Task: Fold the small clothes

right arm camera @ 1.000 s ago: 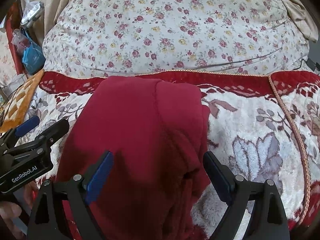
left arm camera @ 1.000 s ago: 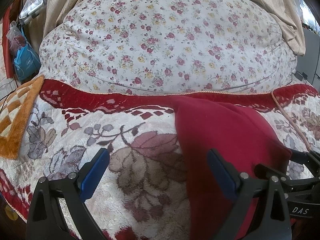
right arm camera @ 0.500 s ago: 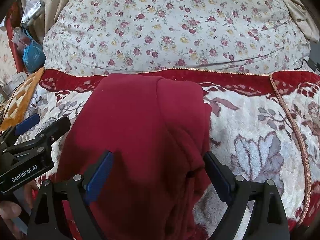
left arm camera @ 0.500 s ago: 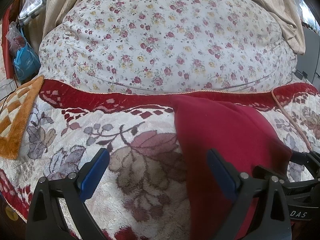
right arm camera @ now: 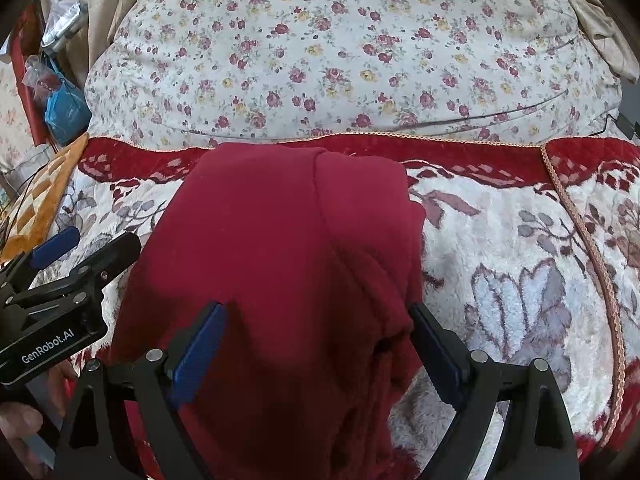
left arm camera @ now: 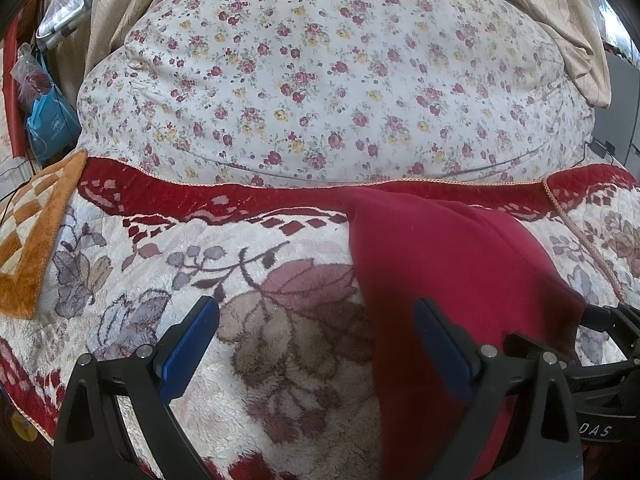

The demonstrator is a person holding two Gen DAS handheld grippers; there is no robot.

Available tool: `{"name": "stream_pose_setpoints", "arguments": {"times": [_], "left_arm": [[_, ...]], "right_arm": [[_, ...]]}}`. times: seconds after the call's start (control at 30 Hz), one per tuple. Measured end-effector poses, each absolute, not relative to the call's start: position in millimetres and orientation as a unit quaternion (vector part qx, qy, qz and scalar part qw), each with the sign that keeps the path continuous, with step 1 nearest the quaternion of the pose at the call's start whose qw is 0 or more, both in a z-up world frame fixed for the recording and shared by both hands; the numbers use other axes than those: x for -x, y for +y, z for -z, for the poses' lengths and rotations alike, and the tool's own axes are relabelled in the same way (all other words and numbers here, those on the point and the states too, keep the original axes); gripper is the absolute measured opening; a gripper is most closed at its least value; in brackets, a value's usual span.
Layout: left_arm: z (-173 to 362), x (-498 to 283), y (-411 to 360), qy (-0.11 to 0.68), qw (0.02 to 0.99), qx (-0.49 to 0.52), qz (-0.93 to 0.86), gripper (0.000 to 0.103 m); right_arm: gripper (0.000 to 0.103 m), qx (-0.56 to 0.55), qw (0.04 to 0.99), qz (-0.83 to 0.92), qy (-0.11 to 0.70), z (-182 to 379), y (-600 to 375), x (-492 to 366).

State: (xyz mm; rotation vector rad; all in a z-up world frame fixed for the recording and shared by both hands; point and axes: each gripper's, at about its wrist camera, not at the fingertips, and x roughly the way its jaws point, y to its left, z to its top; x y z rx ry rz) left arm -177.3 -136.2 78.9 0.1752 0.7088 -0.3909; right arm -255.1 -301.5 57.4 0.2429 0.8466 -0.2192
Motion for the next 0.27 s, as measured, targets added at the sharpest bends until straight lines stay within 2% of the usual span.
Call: {"name": "stream_pose_setpoints", "arguments": {"times": [0.27], "left_arm": [[-76.1,178.5,-135.4,0.340,0.915,-0.091,0.197,0.097]], "right_arm": [[0.094,-0.120,0.899,0.105,0.407,-58.5,-302.3,256.3]]}}
